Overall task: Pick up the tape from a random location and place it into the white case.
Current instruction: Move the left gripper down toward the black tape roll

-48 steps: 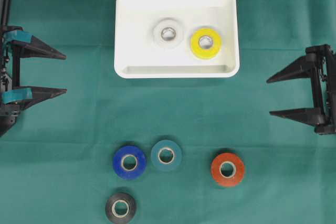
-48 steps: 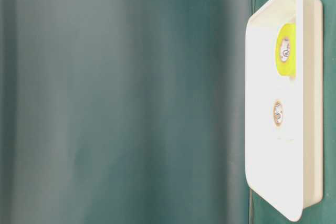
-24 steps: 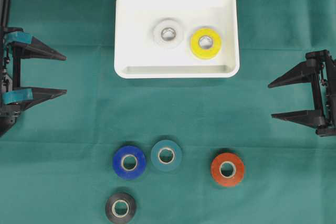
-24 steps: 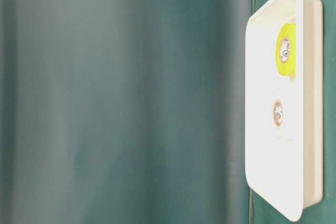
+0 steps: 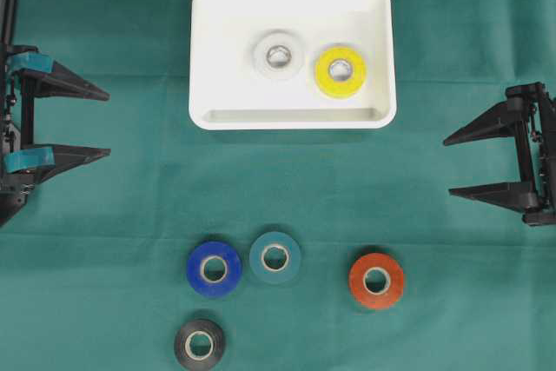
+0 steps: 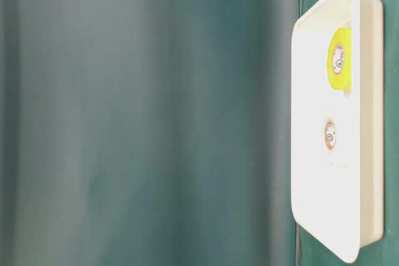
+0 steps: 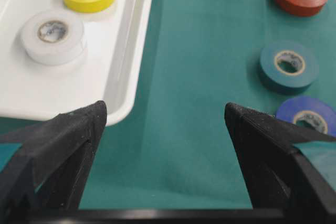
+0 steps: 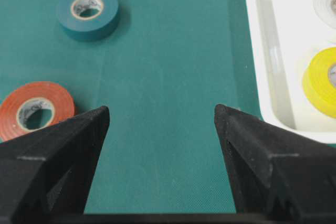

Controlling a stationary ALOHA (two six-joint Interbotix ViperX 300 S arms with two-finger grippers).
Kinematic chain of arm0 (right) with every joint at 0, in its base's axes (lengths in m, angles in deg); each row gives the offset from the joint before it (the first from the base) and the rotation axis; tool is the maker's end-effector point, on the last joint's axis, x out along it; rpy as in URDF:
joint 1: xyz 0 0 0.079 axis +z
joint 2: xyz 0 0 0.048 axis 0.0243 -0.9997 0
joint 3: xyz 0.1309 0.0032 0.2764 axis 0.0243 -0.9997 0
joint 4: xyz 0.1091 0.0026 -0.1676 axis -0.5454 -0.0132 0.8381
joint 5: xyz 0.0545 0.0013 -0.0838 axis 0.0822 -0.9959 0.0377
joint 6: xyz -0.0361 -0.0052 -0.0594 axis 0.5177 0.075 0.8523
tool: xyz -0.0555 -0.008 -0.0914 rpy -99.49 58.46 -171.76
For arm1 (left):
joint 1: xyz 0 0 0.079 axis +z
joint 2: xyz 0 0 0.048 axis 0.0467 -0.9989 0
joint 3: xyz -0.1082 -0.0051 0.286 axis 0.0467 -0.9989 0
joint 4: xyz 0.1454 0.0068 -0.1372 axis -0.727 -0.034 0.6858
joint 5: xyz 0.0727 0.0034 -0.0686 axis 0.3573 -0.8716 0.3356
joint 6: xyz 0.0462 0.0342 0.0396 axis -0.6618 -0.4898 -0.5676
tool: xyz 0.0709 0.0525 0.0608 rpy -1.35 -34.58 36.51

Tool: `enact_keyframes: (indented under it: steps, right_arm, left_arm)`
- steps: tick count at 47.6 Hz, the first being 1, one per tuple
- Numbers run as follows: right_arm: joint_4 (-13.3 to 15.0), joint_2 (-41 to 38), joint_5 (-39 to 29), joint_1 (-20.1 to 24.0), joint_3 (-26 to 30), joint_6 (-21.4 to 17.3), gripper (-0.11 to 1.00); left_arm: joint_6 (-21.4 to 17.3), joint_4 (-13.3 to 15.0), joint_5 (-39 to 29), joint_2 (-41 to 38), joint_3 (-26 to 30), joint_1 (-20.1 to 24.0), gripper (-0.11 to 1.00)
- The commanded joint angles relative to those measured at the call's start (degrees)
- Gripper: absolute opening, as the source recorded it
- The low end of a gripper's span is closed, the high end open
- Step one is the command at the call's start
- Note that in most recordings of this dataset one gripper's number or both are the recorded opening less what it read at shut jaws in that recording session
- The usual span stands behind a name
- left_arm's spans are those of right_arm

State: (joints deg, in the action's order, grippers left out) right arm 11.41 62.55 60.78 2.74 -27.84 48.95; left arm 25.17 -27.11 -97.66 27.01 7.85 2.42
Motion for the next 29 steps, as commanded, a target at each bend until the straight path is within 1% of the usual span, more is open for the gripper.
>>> enact_keyframes:
  steps: [1, 9, 29]
  right_arm:
    - [0.09, -0.09, 0.35, -0.09, 1.32, -0.09, 0.77]
    - [0.0, 0.0, 0.0, -0.09, 1.93, -0.09, 0.77]
    - [0.0, 0.09, -0.53, -0.09, 2.81, -0.09, 0.77]
  left_arm:
    - [0.97, 0.18, 0.18, -0.44, 0.53, -0.53, 0.96]
    - [2.81, 0.18, 0.09, -0.53, 0.62, -3.78, 0.96]
    - [3.08, 0.18, 3.52, -0.53, 0.79, -17.84, 0.96]
